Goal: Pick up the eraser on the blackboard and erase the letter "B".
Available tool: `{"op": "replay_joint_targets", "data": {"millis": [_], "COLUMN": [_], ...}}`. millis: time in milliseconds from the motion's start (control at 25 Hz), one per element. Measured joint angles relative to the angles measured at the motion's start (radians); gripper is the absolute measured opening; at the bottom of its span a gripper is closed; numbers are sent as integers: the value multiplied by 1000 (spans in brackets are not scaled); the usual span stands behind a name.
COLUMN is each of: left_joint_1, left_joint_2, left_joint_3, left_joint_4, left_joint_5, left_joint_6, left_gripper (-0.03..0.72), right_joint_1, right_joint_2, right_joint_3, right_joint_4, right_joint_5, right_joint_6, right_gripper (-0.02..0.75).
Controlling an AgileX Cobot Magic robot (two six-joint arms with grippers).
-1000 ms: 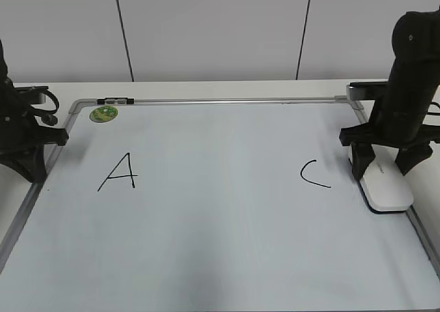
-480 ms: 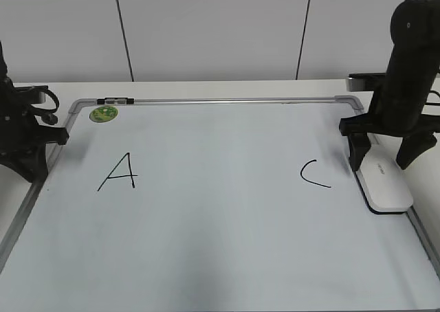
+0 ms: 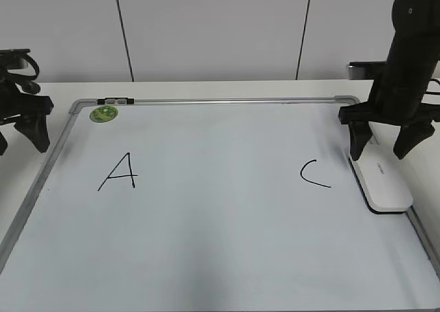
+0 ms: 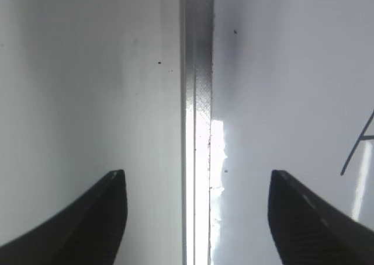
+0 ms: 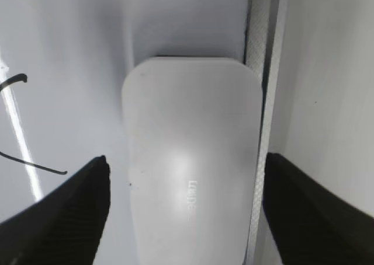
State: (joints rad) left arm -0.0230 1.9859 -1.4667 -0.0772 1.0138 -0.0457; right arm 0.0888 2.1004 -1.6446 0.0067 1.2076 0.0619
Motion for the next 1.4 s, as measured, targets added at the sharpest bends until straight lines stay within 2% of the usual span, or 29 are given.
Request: {"op": "replay_joint_targets", "data": {"millis": [320, 520, 800, 1000, 1400], "left_joint_1": [0, -4, -65, -101, -105], "left_joint_2": [-104, -284, -567, -802, -1268], "left_joint_3": [22, 225, 543, 651, 801], "left_joint_4": [63, 69, 111, 127, 162], "left_joint_5": [31, -70, -166, -172, -109], "left_joint_6": [0, 0, 0, 0, 0], "left_gripper": [567, 563, 554, 549, 546], "right_joint_1": [0, 0, 0, 26, 62], "right_joint_2": [-90, -304, -636, -850, -1176], "right_joint_3": [82, 311, 641, 765, 955], "right_joint_4": [58, 52, 88, 101, 107], "right_joint_5": [1, -36, -274, -341, -347], "right_joint_6": [12, 33, 39, 39, 34], "right_gripper": [544, 537, 538, 538, 537]}}
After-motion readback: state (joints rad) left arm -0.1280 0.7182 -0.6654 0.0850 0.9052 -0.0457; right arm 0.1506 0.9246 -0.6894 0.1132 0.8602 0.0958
